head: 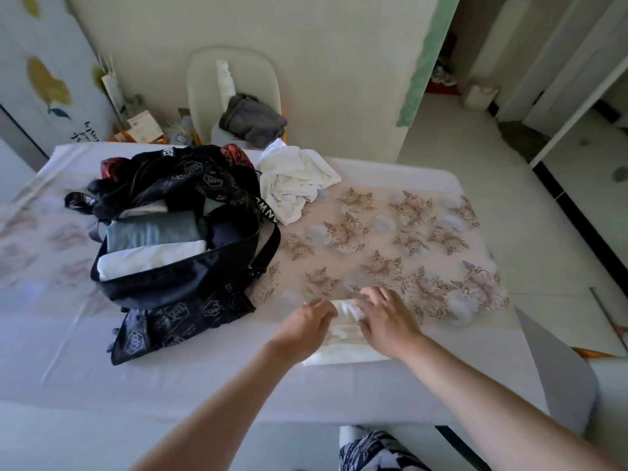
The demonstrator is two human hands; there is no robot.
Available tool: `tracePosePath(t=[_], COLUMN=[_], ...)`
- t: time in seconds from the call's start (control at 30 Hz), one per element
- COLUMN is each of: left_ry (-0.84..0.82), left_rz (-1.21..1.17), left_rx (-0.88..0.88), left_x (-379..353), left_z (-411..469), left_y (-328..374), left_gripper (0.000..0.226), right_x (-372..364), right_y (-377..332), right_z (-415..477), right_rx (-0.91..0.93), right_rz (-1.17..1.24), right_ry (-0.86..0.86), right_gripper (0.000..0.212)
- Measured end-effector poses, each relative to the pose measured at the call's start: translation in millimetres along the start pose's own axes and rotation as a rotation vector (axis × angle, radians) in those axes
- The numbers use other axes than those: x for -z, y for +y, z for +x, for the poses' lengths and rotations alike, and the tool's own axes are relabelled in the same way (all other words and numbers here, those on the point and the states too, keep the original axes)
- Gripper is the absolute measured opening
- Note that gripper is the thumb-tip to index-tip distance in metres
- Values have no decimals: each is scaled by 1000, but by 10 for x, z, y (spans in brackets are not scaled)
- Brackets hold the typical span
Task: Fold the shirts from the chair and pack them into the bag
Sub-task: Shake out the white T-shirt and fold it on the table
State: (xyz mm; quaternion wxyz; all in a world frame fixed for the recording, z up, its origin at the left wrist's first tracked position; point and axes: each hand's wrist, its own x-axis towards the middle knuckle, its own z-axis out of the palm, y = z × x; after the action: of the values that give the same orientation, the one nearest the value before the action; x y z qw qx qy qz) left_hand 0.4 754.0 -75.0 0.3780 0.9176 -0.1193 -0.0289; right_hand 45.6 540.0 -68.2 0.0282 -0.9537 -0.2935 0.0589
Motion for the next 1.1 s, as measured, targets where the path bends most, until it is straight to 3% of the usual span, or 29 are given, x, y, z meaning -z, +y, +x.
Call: tracePosePath(t=[0.1,0.17,0.27,0.33,0.43,0.5,0.67,0.83,0.97,1.1], left_ry=[88,62,-103,-116,-111,-100,-97,-12,71,164], left_rz=[163,293,463,503,561,602,558,212,55,-12], left_rx=[-46,-84,-70,-88,-122,-120,-68,241,430,457], left_x=[-9,-96,-278,-390,-495,-525,-486,-85,569,1287], left_z=[178,188,-32,-213,-366,-375,-305,-158,-120,-151], left_y=[36,18,-77,-154,-187,-213,-107,174,169,-33], left_gripper=[23,30,64,85,112,119,97,68,49,46], right_x=[-105,-192,-267,-324,-427,-478,-297,141,541,924], right_y=[-31,-4,93,162,245,295,277,254,32,-403], right_z=[-63,-103,-205,-294,-379,-367,-225,136,577,1093], right_rx=[21,29,59,120,176,175,190,163,87,73], right_rz=[65,40,51,53,33,33,86,283,492,638], right_ry=[-124,-153,-201,-199,-152,-159,-195,-125,-38,35], right_gripper=[49,60,96,109,119,120,94,55,41,39])
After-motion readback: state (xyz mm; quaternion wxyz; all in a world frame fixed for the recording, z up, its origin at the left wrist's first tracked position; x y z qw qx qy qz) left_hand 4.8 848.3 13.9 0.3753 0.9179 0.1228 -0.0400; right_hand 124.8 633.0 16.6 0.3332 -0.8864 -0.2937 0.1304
